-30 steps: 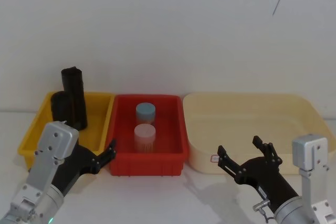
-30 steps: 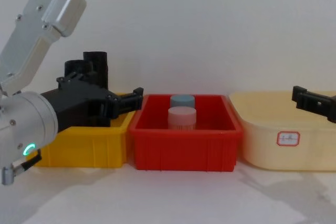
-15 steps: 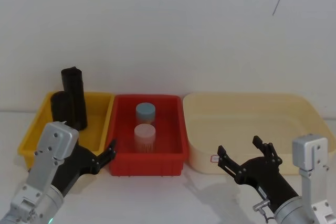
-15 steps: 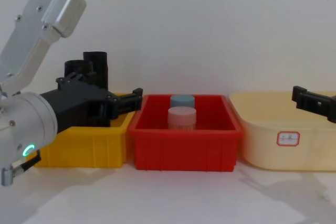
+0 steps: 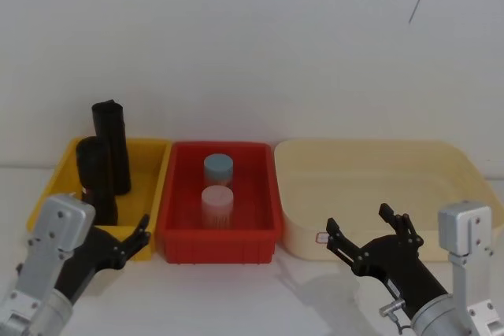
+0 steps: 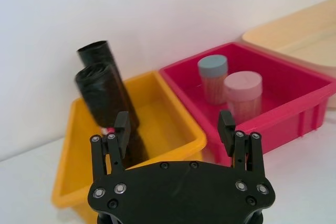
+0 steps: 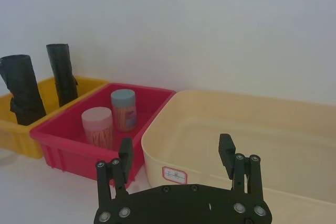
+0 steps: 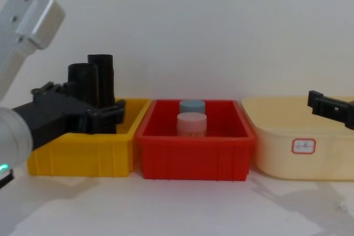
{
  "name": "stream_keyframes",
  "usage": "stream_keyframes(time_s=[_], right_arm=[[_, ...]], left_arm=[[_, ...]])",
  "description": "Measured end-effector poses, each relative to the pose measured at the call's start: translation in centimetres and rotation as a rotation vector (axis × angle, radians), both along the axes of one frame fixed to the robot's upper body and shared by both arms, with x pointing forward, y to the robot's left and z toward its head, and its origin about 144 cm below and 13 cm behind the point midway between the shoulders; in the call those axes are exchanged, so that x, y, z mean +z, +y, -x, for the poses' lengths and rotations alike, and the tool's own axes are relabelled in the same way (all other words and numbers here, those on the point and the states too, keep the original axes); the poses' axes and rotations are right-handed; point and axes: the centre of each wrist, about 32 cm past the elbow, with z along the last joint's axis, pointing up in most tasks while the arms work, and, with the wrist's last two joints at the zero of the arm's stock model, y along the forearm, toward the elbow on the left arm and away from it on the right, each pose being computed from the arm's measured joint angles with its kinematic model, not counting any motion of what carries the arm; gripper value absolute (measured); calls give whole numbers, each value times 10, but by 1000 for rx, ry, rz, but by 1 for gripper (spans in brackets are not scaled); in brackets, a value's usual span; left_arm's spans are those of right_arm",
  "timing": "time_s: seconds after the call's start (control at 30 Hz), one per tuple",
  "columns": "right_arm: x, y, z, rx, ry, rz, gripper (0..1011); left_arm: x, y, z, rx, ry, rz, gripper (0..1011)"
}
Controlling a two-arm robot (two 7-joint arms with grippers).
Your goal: Pick up the garbage bag with the one hand and transfer it to the other hand.
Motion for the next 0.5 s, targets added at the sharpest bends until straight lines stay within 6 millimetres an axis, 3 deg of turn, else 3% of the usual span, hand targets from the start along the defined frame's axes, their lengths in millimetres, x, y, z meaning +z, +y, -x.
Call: stream_keyframes(time_s=[0.5], right_arm=[[0, 0, 0, 0, 0, 0, 1000]], left_arm=[[-4, 31, -5, 88, 1, 24, 1000]])
